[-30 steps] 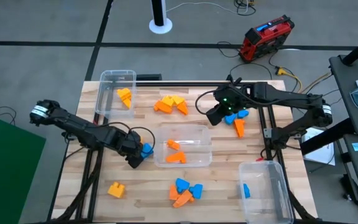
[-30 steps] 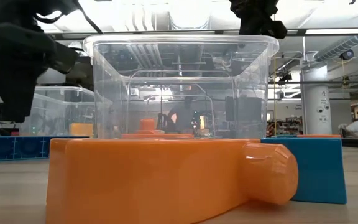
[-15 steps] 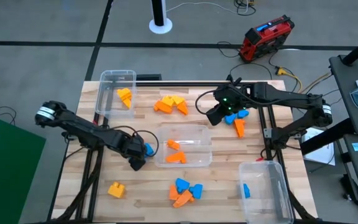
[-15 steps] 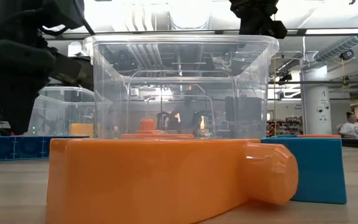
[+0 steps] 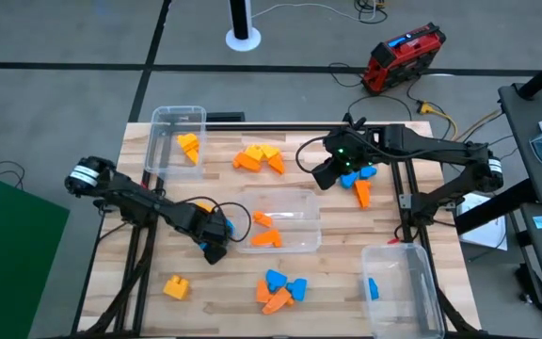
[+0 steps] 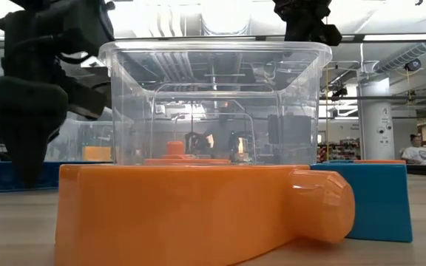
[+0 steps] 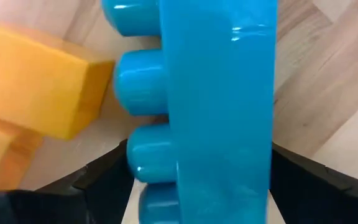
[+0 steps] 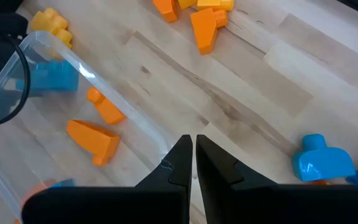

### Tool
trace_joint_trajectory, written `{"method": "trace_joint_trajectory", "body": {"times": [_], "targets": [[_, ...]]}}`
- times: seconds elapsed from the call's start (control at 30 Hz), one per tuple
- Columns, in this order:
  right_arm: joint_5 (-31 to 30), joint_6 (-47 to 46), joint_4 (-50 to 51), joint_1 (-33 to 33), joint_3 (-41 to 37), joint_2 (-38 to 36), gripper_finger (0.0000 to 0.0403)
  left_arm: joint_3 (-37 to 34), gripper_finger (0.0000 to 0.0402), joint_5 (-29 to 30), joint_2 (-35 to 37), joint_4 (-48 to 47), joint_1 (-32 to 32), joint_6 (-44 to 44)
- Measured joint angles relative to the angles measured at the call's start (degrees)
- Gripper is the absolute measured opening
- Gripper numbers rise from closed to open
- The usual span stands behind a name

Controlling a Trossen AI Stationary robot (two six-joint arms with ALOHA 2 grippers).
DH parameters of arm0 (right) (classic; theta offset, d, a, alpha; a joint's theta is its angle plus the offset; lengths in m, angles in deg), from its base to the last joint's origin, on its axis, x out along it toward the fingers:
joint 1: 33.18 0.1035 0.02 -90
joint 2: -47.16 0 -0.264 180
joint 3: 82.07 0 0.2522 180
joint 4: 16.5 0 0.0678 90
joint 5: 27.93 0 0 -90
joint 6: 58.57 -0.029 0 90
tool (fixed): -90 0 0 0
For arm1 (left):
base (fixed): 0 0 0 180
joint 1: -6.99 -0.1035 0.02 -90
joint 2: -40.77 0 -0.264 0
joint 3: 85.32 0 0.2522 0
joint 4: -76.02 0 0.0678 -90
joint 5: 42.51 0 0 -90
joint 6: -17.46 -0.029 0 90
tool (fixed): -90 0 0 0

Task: Sort blocks
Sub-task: Put the blue game piece into the bottom right transparent bin

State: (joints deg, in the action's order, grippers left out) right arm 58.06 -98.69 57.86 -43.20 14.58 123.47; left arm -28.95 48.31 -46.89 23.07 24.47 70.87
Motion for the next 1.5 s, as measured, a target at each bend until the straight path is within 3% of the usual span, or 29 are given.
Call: {"method": "trace_joint_trajectory", "body": {"times": [0.43, 0.67, 1.13, 1.3, 1.5], "targets": [[-0.01, 0.09, -0.02, 0.0, 0.07, -0.02, 0.0013, -0.53, 0.0249, 1.11, -2.41, 1.25, 0.15, -0.42], [-0.04, 0.24, -0.04, -0.02, 0.07, -0.02, 0.0013, -1.09, 0.0246, 0.69, -1.7, 1.58, 0.13, -0.45], [-0.04, 0.63, -1.38, -0.02, 0.07, -0.02, 0.0013, -1.14, 0.0246, -2.56, 10.9, -1.39, 0.31, -4.26], [-0.05, -1.19, -4.6, -0.02, 0.07, -0.02, 0.0013, 3.38, 0.0246, -2.54, 17.33, -6.28, 0.46, -8.75], [1.53, -10.01, -7.7, -0.02, 0.07, -0.02, 0.0013, 15.12, 0.0246, 6.46, 19.67, -18.08, 0.44, -13.22]]}}
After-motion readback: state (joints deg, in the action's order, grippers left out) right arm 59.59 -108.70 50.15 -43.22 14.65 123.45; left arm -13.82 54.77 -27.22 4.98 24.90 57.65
